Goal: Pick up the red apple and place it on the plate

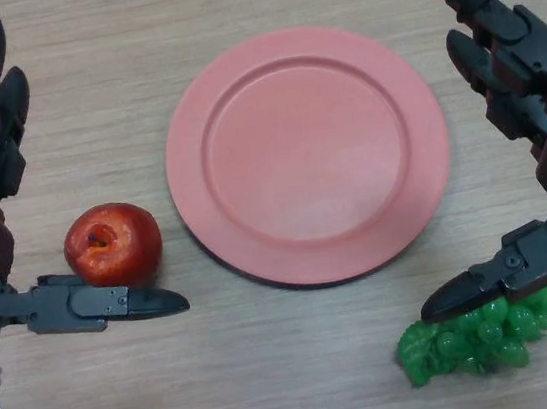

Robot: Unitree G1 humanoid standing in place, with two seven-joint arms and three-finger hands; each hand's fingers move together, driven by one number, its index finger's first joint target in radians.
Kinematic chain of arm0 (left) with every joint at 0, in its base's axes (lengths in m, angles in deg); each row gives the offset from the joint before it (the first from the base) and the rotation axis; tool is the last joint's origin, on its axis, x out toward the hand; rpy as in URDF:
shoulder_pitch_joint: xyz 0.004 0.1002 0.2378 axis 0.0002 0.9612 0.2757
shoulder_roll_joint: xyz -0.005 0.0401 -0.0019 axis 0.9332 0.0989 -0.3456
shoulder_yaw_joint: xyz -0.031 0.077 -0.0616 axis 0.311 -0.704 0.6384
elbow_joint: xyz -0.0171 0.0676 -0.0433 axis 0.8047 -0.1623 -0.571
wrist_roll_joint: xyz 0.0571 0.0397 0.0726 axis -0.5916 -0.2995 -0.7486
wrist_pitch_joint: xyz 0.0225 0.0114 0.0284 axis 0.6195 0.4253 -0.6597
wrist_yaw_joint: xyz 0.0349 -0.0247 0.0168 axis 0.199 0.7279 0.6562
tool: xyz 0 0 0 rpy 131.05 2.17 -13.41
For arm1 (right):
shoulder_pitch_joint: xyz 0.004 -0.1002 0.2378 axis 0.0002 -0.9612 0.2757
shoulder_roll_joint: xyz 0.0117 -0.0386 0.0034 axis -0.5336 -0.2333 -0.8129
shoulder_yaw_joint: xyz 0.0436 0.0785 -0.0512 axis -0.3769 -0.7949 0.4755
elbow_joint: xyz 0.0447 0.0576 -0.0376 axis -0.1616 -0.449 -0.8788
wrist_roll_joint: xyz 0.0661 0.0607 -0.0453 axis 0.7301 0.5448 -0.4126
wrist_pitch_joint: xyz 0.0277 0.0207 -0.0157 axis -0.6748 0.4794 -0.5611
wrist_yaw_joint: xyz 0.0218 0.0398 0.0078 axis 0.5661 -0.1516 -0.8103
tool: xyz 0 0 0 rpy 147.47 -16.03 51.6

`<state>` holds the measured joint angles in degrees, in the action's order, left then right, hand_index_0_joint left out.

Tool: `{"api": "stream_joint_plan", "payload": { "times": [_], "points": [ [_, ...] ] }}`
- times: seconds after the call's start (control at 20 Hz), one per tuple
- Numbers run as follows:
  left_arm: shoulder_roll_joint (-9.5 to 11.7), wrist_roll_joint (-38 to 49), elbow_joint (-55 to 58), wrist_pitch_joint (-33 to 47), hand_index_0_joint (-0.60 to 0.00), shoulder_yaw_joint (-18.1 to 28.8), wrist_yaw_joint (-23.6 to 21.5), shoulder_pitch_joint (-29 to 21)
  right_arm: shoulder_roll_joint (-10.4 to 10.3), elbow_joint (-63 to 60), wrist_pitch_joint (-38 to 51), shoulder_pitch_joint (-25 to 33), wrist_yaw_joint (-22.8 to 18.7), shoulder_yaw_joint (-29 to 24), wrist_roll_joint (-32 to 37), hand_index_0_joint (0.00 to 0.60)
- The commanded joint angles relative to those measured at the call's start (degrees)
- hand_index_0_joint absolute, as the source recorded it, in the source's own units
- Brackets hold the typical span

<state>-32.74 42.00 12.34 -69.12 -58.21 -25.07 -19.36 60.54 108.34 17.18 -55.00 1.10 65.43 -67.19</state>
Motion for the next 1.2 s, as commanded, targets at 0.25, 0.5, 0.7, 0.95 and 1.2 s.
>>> {"api": "stream_joint_plan", "payload": {
  "times": [0.25,0.5,0.7,0.95,1.2],
  "points": [
    [1.1,-1.8,1.3,8.1,0.0,1.5,-0.2,-0.1,0.5,3.4,9.0,-0.7,-1.1,-2.0,0.3,0.0],
    [1.5,-2.7,-3.0,12.2,0.0,2.4,0.6,-0.9,0.9,3.6,8.5,-0.1,-1.7,-3.4,0.6,0.0],
    [3.7,-2.2,-17.2,22.4,0.0,3.1,4.6,-2.9,1.2,4.3,7.5,1.1,-1.3,-3.7,1.0,0.0],
    [4.4,-2.0,-28.0,28.5,0.0,1.9,6.2,-3.9,0.9,4.6,8.2,1.1,-1.8,-3.1,1.1,0.0],
    [5.0,-3.4,-35.5,31.8,0.0,0.8,4.6,-5.8,1.4,4.5,7.7,2.2,-2.6,-4.8,3.0,0.0]
  ]
}}
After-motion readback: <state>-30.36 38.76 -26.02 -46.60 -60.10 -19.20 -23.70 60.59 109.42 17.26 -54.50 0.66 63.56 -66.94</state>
